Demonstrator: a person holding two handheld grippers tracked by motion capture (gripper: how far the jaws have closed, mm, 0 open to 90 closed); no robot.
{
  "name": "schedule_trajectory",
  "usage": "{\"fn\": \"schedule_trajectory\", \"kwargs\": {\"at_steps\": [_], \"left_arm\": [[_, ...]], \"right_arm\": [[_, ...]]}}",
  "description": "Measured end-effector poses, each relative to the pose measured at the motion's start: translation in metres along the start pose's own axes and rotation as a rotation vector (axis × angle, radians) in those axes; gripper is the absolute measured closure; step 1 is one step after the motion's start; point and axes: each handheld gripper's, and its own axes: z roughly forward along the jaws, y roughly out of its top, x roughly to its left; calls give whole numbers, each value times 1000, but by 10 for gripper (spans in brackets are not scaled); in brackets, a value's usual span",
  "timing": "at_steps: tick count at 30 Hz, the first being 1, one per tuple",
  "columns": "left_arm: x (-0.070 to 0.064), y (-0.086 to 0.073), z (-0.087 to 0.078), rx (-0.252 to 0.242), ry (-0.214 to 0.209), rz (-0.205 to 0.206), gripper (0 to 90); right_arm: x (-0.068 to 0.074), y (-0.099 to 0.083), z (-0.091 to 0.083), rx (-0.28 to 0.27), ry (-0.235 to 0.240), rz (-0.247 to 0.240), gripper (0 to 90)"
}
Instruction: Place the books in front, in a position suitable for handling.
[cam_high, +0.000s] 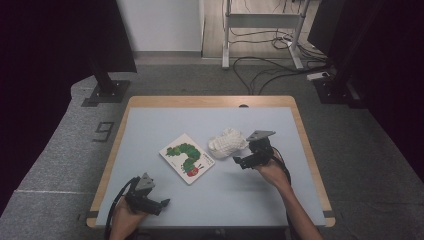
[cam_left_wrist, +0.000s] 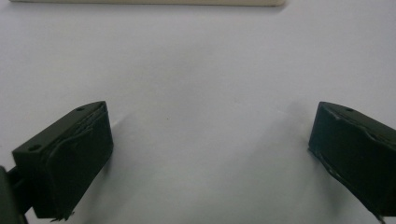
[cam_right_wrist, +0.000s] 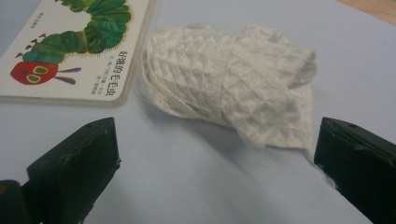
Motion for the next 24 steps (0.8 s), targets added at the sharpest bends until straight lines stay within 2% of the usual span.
{"fn": "schedule_trajectory", "kwargs": {"at_steps": [13, 24], "left_arm": [[0, 0, 0, 0, 0, 0, 0], [0, 0, 0, 1, 0, 1, 0]], "right_arm": [[6, 24, 27, 15, 18, -22, 0], [3, 33, 50, 31, 11, -21, 0]]}}
